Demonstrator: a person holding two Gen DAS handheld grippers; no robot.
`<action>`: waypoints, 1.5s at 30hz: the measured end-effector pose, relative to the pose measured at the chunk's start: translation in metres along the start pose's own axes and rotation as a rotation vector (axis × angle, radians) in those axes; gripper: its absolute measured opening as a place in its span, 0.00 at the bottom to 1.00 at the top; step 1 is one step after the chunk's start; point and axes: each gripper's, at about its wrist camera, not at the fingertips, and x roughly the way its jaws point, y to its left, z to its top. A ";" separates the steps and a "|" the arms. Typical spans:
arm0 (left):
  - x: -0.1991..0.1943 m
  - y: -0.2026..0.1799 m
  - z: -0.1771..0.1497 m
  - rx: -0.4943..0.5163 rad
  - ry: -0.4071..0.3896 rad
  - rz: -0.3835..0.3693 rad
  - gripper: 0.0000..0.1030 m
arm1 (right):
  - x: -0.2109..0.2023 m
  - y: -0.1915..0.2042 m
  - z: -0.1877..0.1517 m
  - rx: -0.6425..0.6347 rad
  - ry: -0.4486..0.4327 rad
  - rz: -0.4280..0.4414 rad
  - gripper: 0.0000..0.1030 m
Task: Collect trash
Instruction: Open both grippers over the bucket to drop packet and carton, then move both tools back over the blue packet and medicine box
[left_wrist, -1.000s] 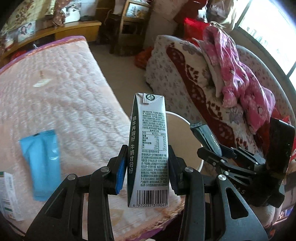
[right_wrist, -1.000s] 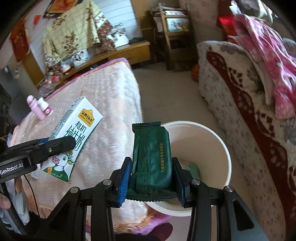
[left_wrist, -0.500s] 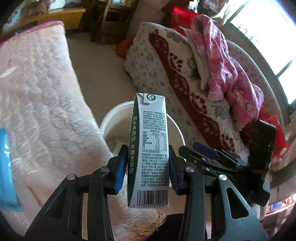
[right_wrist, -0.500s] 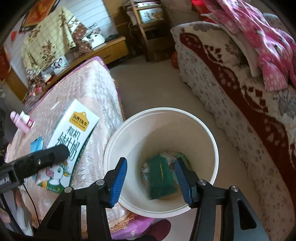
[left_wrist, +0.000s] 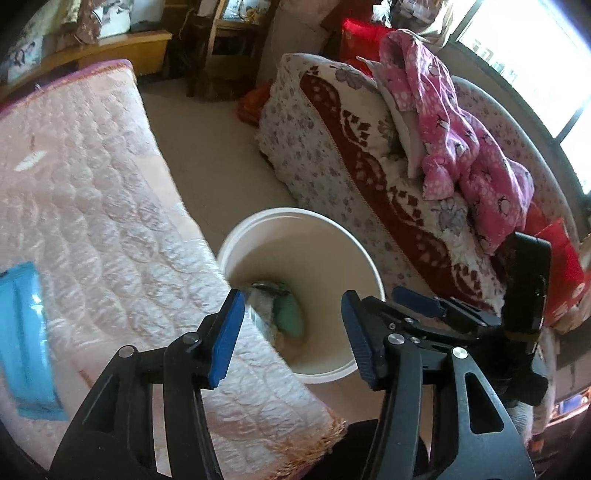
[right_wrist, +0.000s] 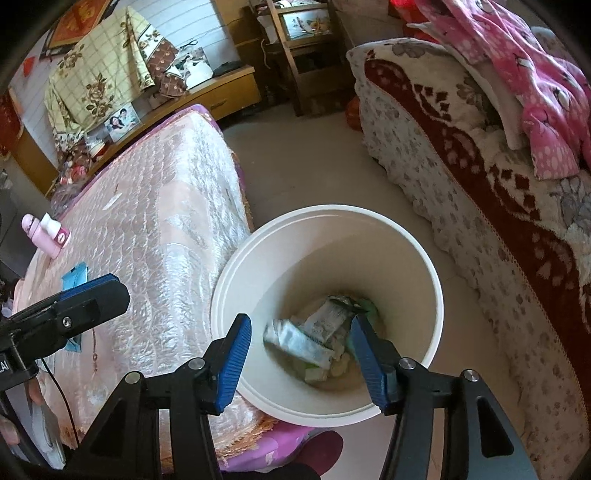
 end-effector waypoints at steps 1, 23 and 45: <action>-0.002 0.001 -0.001 0.001 -0.004 0.012 0.51 | -0.001 0.002 0.000 -0.003 -0.002 0.001 0.53; -0.101 0.076 -0.038 -0.043 -0.141 0.258 0.51 | -0.021 0.122 0.000 -0.186 -0.035 0.109 0.61; -0.211 0.243 -0.120 -0.368 -0.139 0.366 0.51 | 0.015 0.256 -0.022 -0.362 0.057 0.215 0.69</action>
